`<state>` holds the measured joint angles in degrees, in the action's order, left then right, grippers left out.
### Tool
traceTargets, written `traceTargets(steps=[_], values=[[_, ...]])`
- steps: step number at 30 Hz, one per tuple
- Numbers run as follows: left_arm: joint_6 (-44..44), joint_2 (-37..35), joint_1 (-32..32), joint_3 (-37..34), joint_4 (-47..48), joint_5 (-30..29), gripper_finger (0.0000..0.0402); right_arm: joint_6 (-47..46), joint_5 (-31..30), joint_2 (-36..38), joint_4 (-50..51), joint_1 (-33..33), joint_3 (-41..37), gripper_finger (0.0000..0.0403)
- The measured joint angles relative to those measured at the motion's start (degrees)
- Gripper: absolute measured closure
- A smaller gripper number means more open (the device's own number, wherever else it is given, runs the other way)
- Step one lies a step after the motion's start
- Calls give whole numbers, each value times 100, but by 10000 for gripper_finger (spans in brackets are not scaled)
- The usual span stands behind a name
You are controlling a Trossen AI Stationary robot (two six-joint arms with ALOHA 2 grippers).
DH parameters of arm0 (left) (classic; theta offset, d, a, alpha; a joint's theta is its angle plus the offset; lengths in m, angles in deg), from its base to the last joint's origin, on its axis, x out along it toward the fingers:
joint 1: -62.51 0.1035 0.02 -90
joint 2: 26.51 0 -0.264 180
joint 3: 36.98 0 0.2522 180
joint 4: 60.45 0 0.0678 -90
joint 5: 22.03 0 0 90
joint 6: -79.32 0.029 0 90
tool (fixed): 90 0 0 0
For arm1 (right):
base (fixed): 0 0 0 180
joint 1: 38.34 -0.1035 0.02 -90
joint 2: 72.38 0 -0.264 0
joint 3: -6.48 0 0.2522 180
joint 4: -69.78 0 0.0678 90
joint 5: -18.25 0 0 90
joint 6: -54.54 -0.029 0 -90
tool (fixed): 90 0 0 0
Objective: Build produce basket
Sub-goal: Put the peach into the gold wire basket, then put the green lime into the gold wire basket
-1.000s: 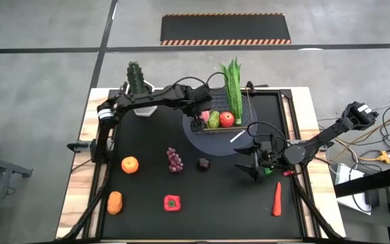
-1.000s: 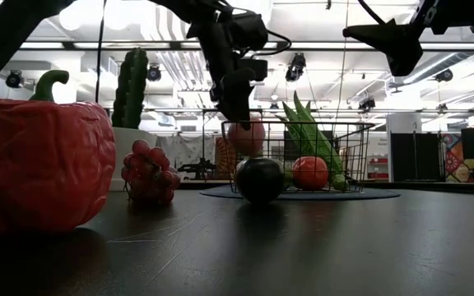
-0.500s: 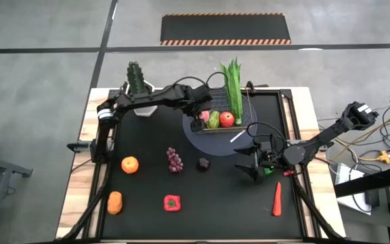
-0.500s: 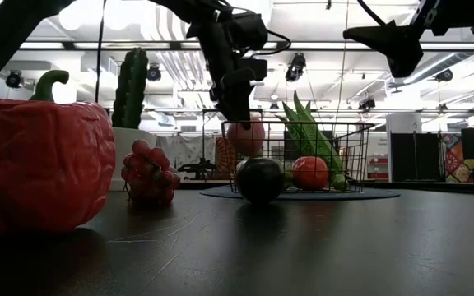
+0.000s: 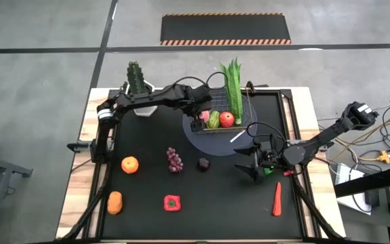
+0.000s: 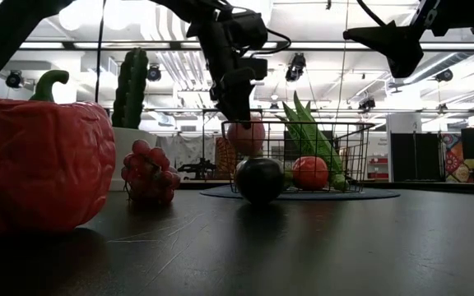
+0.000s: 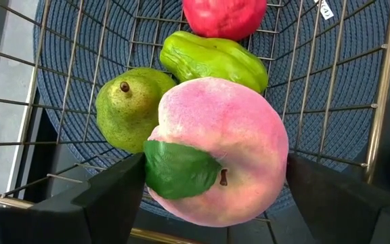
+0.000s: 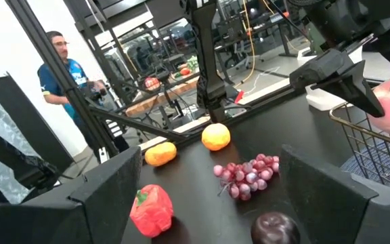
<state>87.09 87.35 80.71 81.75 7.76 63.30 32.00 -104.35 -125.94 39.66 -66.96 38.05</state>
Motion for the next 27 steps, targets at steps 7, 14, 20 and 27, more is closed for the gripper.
traceTargets(steps=[7, 14, 20, 27], values=[[2, -2, 0, 0, 1, 9, 59, 1, 0, 0, 2, 0, 0, 74], [7, -2, 0, 0, 2, 11, 7, 1, -2, 0, 2, -1, 0, 74], [58, -252, -22, 30, 3, 13, 8, -69, -2, 0, 2, 0, 0, 74], [182, -978, -300, -12, -291, 564, 9, -254, 3, 0, 72, 0, 5, 74]])
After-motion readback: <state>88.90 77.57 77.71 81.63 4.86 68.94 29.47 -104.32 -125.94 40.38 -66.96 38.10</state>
